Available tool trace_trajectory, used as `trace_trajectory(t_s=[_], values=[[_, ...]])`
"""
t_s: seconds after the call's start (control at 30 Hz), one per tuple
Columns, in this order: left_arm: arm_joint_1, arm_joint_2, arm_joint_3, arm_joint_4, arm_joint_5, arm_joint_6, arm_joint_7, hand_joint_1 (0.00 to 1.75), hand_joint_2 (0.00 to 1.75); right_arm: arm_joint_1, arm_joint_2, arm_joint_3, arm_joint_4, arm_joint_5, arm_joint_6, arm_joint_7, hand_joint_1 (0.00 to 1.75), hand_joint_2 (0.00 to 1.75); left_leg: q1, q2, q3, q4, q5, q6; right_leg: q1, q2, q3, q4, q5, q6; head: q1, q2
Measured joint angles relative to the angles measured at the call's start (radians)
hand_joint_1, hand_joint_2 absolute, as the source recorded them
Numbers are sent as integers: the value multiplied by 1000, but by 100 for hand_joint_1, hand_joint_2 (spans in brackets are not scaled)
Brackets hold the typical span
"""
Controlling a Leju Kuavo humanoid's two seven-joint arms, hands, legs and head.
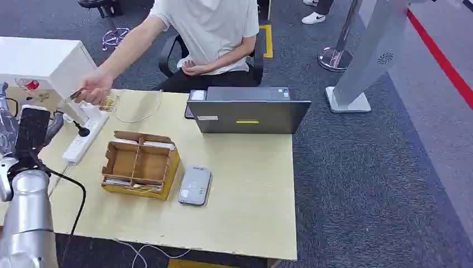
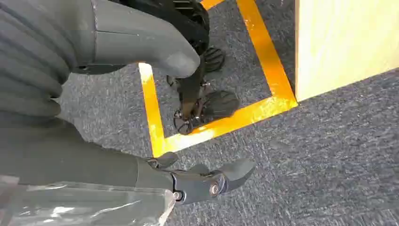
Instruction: Pass the card to the sensor for recognition and then transmit it.
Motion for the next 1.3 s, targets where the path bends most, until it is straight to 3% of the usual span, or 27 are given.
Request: trace_trajectory(t_s=[0.03,0.07,0.93,1.1,1.23,1.3], values=[[-14,8,-15,15,-28,14,10,0,175,0,1,2,0,4,0,2,0,175,0,0,0,0,0,-1,0,0,0,0,0,0,0,0],[-26,18,-29,28,-53,27,20,175,175,-1,3,3,0,7,0,3,0,175,0,0,0,0,0,-1,0,0,0,0,0,0,0,0],[-336,226,-381,381,-727,336,251,175,175,-8,49,30,1,120,24,-4,0,175,1,0,0,0,1,-2,0,0,0,1,0,-1,0,0],[-341,213,-428,402,-761,434,226,175,175,-8,60,31,2,155,21,-7,0,175,0,-1,0,0,1,-2,0,0,0,1,0,-1,-1,0],[-224,138,-483,256,-725,394,200,175,175,-4,67,29,2,157,20,-16,0,175,-1,-1,0,0,1,-2,0,-1,0,1,0,-1,-1,0],[-147,97,-528,158,-739,363,214,175,175,-1,69,27,3,157,20,-21,0,175,-1,-1,0,0,1,-1,0,0,0,0,1,0,-1,0]])
